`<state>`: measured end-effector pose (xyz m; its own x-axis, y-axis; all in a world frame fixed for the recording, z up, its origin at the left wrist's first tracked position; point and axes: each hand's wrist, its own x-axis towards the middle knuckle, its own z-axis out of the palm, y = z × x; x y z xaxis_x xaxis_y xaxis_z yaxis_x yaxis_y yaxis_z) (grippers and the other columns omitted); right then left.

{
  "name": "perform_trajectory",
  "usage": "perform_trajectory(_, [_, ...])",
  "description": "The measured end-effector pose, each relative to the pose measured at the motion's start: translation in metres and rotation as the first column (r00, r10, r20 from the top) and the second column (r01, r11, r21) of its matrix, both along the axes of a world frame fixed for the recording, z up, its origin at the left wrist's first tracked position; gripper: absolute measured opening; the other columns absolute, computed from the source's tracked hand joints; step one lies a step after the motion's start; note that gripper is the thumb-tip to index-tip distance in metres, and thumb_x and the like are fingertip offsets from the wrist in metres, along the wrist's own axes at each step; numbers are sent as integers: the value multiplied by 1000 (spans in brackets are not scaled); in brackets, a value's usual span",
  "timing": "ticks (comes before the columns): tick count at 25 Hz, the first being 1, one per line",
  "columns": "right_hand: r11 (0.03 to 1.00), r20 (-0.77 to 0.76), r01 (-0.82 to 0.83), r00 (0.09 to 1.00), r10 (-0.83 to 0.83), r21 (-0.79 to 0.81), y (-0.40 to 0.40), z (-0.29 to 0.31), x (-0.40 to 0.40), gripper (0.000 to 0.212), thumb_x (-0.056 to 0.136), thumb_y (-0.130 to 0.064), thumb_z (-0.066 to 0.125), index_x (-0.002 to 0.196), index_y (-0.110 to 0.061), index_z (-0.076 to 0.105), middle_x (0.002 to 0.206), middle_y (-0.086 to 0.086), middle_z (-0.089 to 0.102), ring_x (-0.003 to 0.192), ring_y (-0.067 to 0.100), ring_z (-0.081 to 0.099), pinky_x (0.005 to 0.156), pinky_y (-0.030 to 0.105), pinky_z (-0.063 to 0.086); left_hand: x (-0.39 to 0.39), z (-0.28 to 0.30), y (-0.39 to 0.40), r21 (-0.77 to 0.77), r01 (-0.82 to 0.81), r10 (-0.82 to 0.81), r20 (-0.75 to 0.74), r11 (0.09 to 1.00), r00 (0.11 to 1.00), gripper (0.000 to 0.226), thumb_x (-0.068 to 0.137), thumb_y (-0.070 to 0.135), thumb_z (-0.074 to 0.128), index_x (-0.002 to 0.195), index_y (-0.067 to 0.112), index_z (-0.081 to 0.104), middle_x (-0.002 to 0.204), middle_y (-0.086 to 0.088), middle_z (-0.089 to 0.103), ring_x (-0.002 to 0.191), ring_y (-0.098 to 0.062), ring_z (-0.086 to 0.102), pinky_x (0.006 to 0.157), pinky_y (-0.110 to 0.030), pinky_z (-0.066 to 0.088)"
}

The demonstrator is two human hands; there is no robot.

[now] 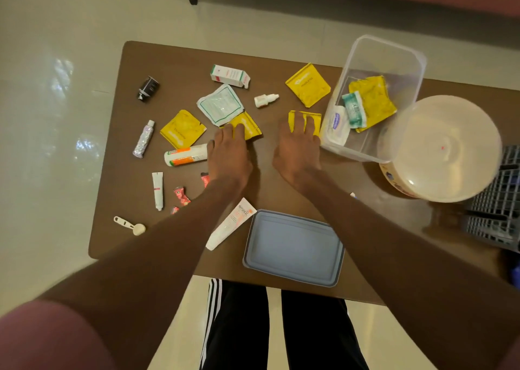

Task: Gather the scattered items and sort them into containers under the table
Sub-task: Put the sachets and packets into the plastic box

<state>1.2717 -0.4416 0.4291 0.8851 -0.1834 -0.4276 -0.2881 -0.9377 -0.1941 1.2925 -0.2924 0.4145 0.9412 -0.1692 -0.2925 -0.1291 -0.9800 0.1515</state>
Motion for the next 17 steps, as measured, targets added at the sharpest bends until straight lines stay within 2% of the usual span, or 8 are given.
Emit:
perform_trajectory(3, [996,-117,93,989,-93,-8,9,-11,0,89,89,-20,69,160,-11,17,168,14,13,148,49,24,114,54,37,4,0,3,24,48,-49,17,999,999,59,85,35,74,134,16,46,131,-10,52,121,-32,50,100,-44,40])
perform_trajectory(6, [996,-21,52,998,-53,-66,21,-13,-10,80,89,-22,69,156,-12,28,158,14,32,132,45,44,103,51,46,1,0,6,38,49,-49,-7,998,999,68,84,50,75,133,15,43,131,-8,52,120,-30,51,99,-45,39])
perform_trajectory(8, [998,16,69,997,-69,3,25,-12,-14,72,90,-22,70,152,-14,33,148,13,42,129,41,48,99,49,47,0,0,8,40,41,-41,-17,998,999,75,84,54,74,138,13,41,132,-7,52,120,-29,52,100,-46,38])
perform_trajectory(10, [988,19,152,988,-152,19,24,-11,-16,71,90,-28,75,148,-14,36,144,14,43,131,38,45,97,48,47,-2,-1,7,53,56,-55,-17,997,998,70,86,52,70,137,12,44,131,-10,53,119,-30,53,100,-46,37])
perform_trajectory(14, [962,4,270,963,-270,-34,19,-8,-13,75,87,-42,78,144,-13,40,144,13,46,135,34,43,101,47,43,-7,-3,2,59,46,-48,23,997,999,45,89,42,62,122,14,53,124,-13,52,111,-33,54,98,-45,37])
perform_trajectory(17, [915,-85,381,924,-372,134,11,-10,-9,65,84,-40,81,135,-14,50,139,13,54,130,34,52,99,43,46,-7,-5,0,41,13,-14,29,999,999,45,89,44,67,120,15,53,123,-13,52,109,-34,54,94,-44,39])
